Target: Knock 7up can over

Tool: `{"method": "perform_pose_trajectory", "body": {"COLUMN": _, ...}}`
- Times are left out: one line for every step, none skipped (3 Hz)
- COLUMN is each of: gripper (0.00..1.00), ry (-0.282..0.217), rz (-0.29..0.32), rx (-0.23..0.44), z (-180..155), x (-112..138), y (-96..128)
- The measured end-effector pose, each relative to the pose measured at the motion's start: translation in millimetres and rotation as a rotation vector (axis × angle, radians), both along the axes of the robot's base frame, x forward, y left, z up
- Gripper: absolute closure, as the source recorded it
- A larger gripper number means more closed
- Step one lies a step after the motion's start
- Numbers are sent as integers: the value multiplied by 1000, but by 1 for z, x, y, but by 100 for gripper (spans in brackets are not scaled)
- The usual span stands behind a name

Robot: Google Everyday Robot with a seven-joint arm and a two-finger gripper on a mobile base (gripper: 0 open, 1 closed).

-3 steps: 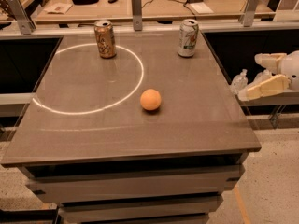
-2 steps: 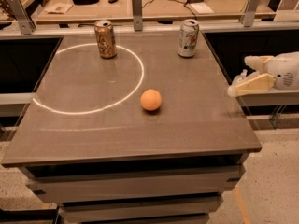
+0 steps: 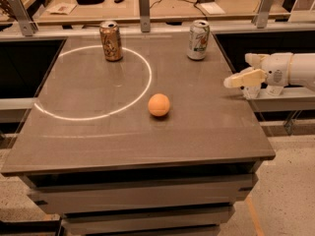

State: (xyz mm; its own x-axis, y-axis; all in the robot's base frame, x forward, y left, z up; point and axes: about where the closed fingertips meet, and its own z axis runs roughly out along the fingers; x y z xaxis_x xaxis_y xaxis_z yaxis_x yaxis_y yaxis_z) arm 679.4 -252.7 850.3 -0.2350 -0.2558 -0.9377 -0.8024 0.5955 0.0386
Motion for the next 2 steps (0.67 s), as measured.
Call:
{"method": "perform_pose_trajectory", "body": {"gripper": 0, "ry": -16, "rz": -28, "rx": -8, "z": -9, "x": 33, "y": -2}}
{"method": "perform_pose_trajectory", "body": {"gripper": 0, "ry": -14, "rz": -33, "rx": -12, "z": -22, "x": 57, "y": -4}}
